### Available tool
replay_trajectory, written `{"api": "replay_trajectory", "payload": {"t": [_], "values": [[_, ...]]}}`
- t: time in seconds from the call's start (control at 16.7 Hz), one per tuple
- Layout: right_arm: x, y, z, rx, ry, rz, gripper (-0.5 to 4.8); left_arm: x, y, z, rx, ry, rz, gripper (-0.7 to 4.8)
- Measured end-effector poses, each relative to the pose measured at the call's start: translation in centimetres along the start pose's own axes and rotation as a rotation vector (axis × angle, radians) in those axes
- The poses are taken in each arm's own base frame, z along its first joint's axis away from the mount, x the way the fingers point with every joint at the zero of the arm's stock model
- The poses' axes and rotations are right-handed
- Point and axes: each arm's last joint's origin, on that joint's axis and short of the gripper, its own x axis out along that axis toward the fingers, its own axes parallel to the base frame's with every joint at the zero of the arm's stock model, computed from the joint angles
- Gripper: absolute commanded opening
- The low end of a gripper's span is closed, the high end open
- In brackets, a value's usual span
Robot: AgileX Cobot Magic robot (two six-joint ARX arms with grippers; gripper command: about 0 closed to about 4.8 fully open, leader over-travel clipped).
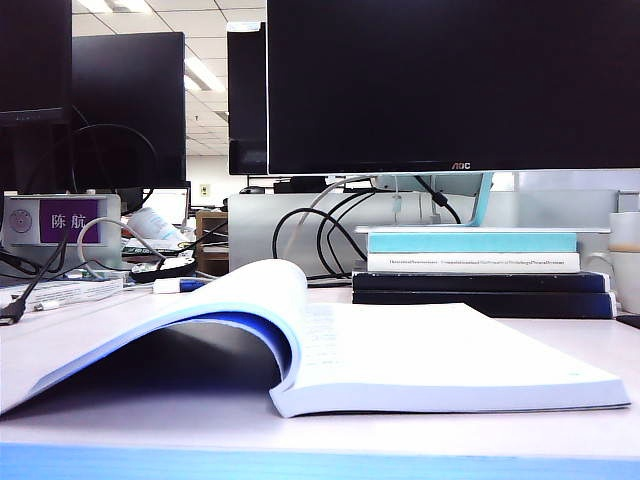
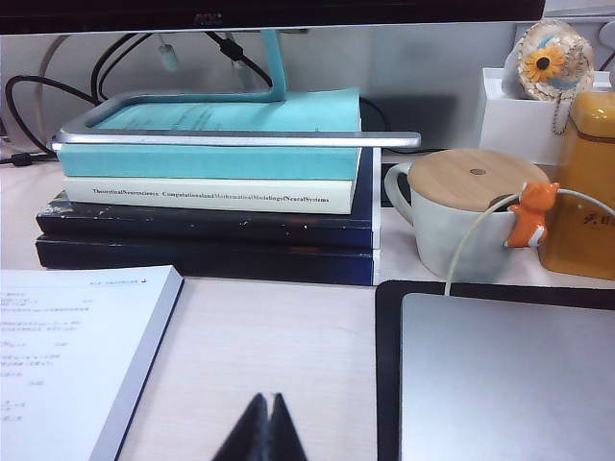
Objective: Close the book.
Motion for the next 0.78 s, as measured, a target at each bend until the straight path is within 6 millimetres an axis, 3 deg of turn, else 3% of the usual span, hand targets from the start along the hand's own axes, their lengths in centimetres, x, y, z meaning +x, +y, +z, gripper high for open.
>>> {"api": "replay_trajectory", "payload": {"t": [0.48,0.66,0.78], "values": [[0.0,0.0,0.0,0.037,0.001,0.000,-0.02,0.0,-0.1,0.1,-0.013,-0.006,-0.017,-0.05],[-0.1,0.0,0.8,0.103,-0.049,0.005,-0.02,-0.4,-0.7,2.3,-0.036,-0.047,-0.098,-0.05],[-0.7,0.0,2.9,0.162,-0.126,-0.009,-0.03,-0.9,-1.2,5.3,-0.037,-0.104,-0.110,-0.05]]}}
